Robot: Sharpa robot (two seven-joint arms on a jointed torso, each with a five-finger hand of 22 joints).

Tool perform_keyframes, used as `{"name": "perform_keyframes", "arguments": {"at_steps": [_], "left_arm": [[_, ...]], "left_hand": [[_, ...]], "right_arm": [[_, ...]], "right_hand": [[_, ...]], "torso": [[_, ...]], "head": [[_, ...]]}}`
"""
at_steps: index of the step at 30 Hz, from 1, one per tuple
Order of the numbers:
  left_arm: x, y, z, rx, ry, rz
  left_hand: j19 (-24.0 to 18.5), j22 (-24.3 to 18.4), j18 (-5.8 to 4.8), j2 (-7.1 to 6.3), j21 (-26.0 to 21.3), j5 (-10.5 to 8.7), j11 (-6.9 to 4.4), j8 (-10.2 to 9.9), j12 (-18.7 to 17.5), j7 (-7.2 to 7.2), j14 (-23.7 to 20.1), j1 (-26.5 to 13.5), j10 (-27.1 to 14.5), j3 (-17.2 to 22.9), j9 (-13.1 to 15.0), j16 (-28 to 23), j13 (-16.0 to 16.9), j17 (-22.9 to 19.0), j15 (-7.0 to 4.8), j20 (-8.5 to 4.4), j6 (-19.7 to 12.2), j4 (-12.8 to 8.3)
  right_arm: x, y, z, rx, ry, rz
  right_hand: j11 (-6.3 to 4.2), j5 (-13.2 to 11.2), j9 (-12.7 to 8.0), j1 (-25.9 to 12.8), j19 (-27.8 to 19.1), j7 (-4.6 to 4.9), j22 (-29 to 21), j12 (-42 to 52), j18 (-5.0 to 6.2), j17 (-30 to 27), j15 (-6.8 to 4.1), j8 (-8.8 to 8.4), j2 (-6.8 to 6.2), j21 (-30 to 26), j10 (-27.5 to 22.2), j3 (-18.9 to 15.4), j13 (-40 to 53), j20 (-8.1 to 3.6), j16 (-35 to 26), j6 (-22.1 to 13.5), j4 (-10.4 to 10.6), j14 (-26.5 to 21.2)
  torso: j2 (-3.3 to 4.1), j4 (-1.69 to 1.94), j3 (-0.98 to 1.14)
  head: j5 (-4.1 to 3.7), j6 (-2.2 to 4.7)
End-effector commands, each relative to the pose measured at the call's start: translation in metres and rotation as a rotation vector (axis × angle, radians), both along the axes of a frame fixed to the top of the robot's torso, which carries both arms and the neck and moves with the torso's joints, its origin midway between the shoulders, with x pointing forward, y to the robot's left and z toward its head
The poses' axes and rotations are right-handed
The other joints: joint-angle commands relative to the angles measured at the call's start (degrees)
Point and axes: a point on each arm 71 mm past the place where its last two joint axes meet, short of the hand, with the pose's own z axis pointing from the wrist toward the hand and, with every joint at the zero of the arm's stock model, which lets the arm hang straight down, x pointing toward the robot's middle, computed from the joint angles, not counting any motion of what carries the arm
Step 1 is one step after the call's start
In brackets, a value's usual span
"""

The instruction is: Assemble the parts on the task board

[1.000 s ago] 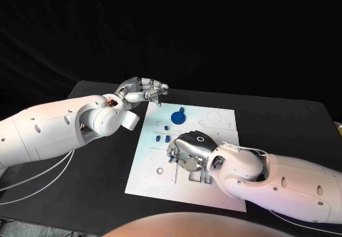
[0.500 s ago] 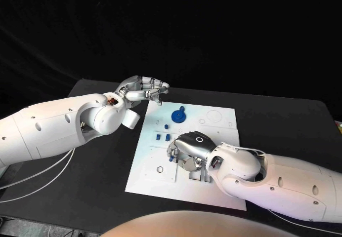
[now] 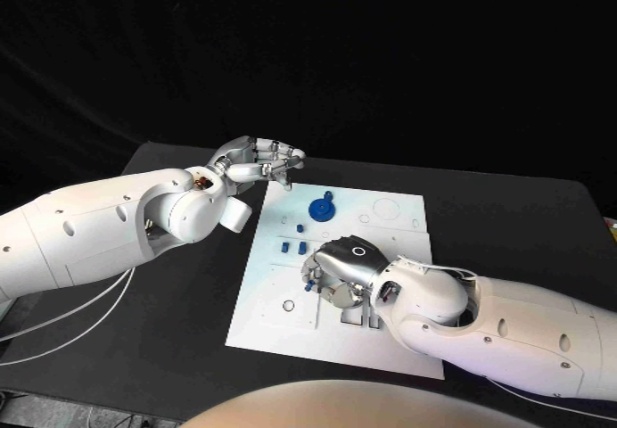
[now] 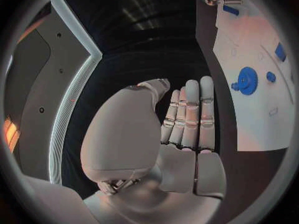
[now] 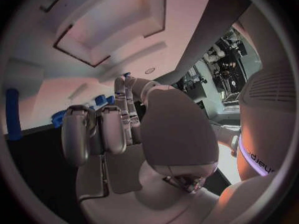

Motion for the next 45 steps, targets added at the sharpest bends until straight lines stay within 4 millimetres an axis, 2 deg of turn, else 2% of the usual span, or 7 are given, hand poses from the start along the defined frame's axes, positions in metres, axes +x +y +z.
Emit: {"name": "perform_keyframes", "arguments": {"at_steps": [1, 24, 26, 29, 32, 39, 45], "left_arm": [[-0.001, -0.003, 0.001, -0.005, -0.002, -0.020], [-0.001, -0.003, 0.000, -0.002, 0.003, -0.025], [-0.001, -0.003, 0.000, -0.002, 0.004, -0.025], [-0.001, -0.002, 0.000, -0.002, 0.004, -0.025], [-0.001, -0.002, 0.000, -0.001, 0.005, -0.024], [-0.001, -0.001, 0.000, 0.000, 0.006, -0.023], [-0.001, 0.001, 0.000, 0.002, 0.007, -0.019]], "left_hand": [[0.21, -0.05, 0.23, -0.19, -0.38, 0.00, 0.18, -0.18, -0.28, -0.11, 0.12, -0.07, -0.22, -0.16, -0.08, -0.38, -0.05, -0.09, 0.33, 0.34, -0.41, -0.22], [0.20, -0.09, 0.24, -0.17, -0.45, 0.00, 0.21, -0.21, -0.32, -0.08, 0.09, -0.13, -0.32, -0.20, -0.08, -0.41, -0.08, -0.11, 0.37, 0.38, -0.48, -0.21], [0.20, -0.09, 0.24, -0.17, -0.45, 0.00, 0.21, -0.21, -0.32, -0.08, 0.09, -0.13, -0.32, -0.20, -0.08, -0.41, -0.08, -0.11, 0.37, 0.38, -0.48, -0.21], [0.20, -0.09, 0.24, -0.17, -0.45, 0.00, 0.21, -0.21, -0.32, -0.08, 0.09, -0.13, -0.32, -0.20, -0.08, -0.41, -0.08, -0.11, 0.37, 0.38, -0.48, -0.21], [0.19, -0.11, 0.24, -0.17, -0.49, 0.00, 0.24, -0.23, -0.35, -0.06, 0.07, -0.17, -0.40, -0.22, -0.08, -0.43, -0.10, -0.12, 0.39, 0.40, -0.54, -0.20], [0.19, -0.11, 0.24, -0.17, -0.49, 0.00, 0.24, -0.23, -0.35, -0.06, 0.07, -0.17, -0.40, -0.22, -0.08, -0.43, -0.10, -0.12, 0.39, 0.40, -0.54, -0.20], [0.19, -0.11, 0.24, -0.17, -0.49, 0.00, 0.24, -0.23, -0.35, -0.06, 0.07, -0.17, -0.40, -0.22, -0.08, -0.43, -0.10, -0.12, 0.39, 0.40, -0.54, -0.20]], "right_arm": [[-0.001, 0.001, -0.002, -0.027, -0.013, 0.013], [-0.001, 0.005, -0.010, -0.045, 0.045, 0.016], [0.000, 0.004, -0.010, -0.039, 0.041, 0.008], [0.001, 0.003, -0.008, -0.019, 0.030, -0.004], [0.000, 0.002, -0.006, -0.003, 0.021, -0.010], [-0.003, -0.007, 0.000, 0.033, 0.004, -0.025], [-0.006, -0.021, 0.012, 0.065, -0.012, -0.049]], "right_hand": [[0.20, 0.22, 1.35, 0.09, 1.86, 0.09, 11.58, -0.20, -0.87, -0.12, -0.47, 0.17, 0.60, -0.39, 0.33, 0.19, -0.09, -0.49, -0.35, 0.19, -0.01, 1.92], [0.31, 0.83, 1.51, -1.48, 1.75, 0.14, 11.54, -0.90, -0.82, -0.54, -0.37, 0.07, -0.13, -0.68, 0.27, -0.25, -0.13, -0.41, -0.57, -0.24, 0.04, 1.83], [0.83, 1.21, 1.12, -2.33, 1.63, 0.82, 11.46, -1.81, -0.78, -0.69, 0.03, -0.84, -0.82, -1.01, -1.12, -0.41, -0.40, -0.23, -0.66, -1.71, 0.23, 1.78], [2.55, 1.77, -0.15, -4.46, 0.69, 2.73, 10.71, -2.05, -0.37, -1.20, 1.40, -3.30, -2.92, -3.39, -5.19, -1.34, -1.14, 0.79, -0.93, -5.62, 0.98, 1.53], [3.49, 1.41, -1.02, -5.28, -0.51, 3.79, 9.71, -1.79, 0.21, -2.83, 2.20, -4.86, -4.15, -6.40, -7.57, -2.65, -1.59, 1.52, -1.94, -7.65, 1.20, 0.82], [3.66, 1.63, -1.56, -5.28, -1.03, 3.85, 9.21, -1.30, 0.53, -3.59, 2.39, -5.59, -4.99, -7.83, -8.81, -4.23, -1.75, 1.97, -2.39, -8.18, 0.97, 0.35], [3.52, 1.93, -1.63, -5.32, -0.87, 3.62, 9.28, -0.83, 0.50, -2.90, 2.31, -5.49, -4.93, -7.57, -8.73, -4.89, -1.69, 2.02, -1.91, -7.66, 1.06, 0.61]], "torso": [[-0.02, -0.01, -0.03], [-0.03, -0.03, -0.06], [-0.04, -0.05, -0.03], [-0.04, -0.05, 0.00], [-0.04, -0.05, 0.02], [-0.08, -0.10, 0.03], [-0.07, -0.20, 0.02]], "head": [[-0.01, 0.00], [0.10, -0.32], [0.12, -0.31], [0.07, -0.27], [0.06, -0.21], [0.02, -0.06], [-0.15, 0.17]]}}
